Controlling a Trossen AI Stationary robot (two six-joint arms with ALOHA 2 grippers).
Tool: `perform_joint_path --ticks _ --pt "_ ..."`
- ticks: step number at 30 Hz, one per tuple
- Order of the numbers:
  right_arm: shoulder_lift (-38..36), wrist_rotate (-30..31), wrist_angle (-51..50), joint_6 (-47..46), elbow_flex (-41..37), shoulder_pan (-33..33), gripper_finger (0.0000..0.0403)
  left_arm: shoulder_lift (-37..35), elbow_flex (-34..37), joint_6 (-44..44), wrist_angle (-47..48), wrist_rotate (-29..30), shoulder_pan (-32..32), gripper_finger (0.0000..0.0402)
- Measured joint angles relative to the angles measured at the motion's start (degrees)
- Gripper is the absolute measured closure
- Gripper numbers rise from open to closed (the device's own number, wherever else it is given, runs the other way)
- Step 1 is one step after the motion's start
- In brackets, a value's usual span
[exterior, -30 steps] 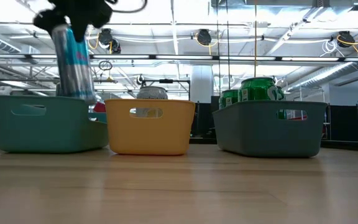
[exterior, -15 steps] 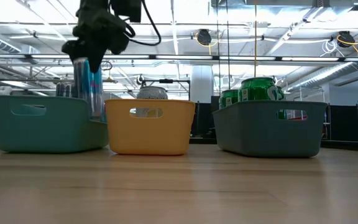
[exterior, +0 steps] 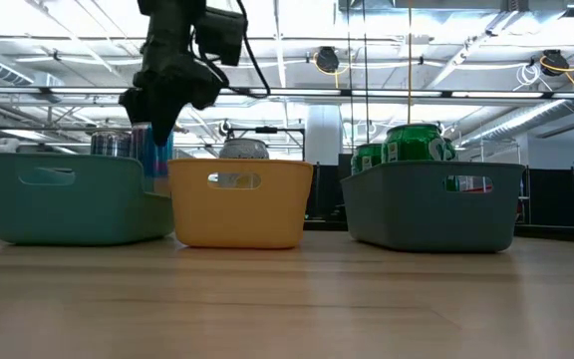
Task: Sort soda cans
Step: Put the blue soda can into the green bin
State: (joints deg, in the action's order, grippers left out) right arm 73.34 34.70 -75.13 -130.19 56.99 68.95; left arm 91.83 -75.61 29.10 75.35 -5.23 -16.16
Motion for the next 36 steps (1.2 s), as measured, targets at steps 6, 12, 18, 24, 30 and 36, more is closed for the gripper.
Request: perform_joint_path --ticks 6,12,18,24,30,36 --pt "0.0 0.0 0.3 0.2 0.0 0.0 0.0101 1.9 0.0 -1.4 -0.1 1.4 0.0 0.0139" --pt "0.0 0.0 0.6 0.3 0.0 0.0 0.0101 2.2 -0.1 -1.2 -0.2 1.2 -0.2 0.0139" --pt "0.0 0.0 1.1 0.3 0.0 0.0 0.0101 2.2 0.0 -1.1 -0.2 -0.2 -1.2 0.0139" --pt "0.0 0.0 1.9 0.3 0.0 0.0 0.0101 2.2 0.0 -1.2 -0.2 -0.7 -2.0 0.0139" --pt "0.0 0.0 2.8 0.3 0.0 0.0 0.0101 2.2 0.0 -2.4 -0.3 -0.7 -2.3 0.0139" --pt "0.0 0.0 3.2 0.3 0.0 0.0 0.0101 2.2 0.0 -2.4 -0.1 -0.7 -2.3 0.0139"
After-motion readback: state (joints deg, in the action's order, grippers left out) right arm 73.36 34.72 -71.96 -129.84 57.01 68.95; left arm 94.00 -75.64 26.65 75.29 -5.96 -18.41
